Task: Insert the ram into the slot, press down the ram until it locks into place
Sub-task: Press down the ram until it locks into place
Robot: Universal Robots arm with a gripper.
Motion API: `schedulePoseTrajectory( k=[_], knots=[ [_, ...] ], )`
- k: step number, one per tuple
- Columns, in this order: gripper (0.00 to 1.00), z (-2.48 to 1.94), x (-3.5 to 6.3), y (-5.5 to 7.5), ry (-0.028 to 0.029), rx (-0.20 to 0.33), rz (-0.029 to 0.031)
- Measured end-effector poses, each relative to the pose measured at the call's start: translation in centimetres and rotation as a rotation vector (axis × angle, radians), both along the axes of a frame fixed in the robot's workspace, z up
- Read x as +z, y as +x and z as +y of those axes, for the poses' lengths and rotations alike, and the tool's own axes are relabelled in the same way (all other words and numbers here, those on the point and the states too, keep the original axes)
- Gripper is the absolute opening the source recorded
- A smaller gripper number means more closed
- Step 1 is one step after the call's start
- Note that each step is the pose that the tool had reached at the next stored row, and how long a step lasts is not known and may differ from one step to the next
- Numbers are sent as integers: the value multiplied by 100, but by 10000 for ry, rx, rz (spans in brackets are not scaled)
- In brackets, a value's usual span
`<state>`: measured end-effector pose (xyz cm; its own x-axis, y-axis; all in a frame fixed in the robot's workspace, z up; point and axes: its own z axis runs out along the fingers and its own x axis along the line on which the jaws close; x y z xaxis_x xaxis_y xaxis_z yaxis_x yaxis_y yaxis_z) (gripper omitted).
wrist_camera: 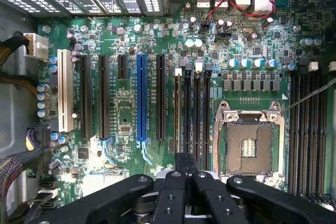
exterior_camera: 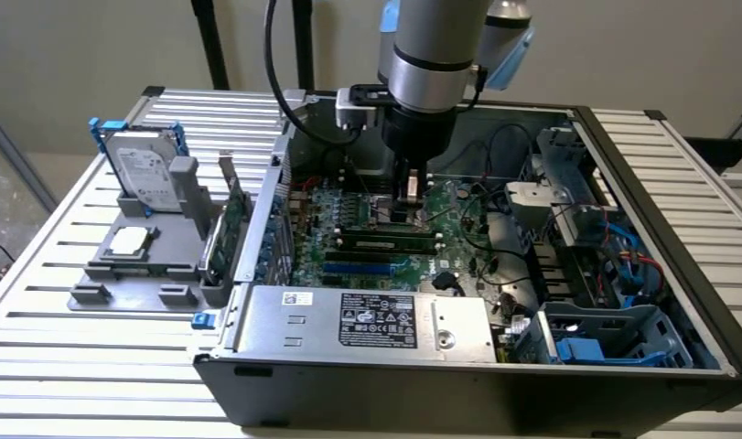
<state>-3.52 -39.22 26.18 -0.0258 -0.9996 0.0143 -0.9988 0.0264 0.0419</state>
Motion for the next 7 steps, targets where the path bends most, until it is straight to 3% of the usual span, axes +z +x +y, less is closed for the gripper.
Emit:
schedulePoseTrajectory(
  k=[7],
  knots=[
    [11, 0, 0, 0, 0, 0, 0]
  ],
)
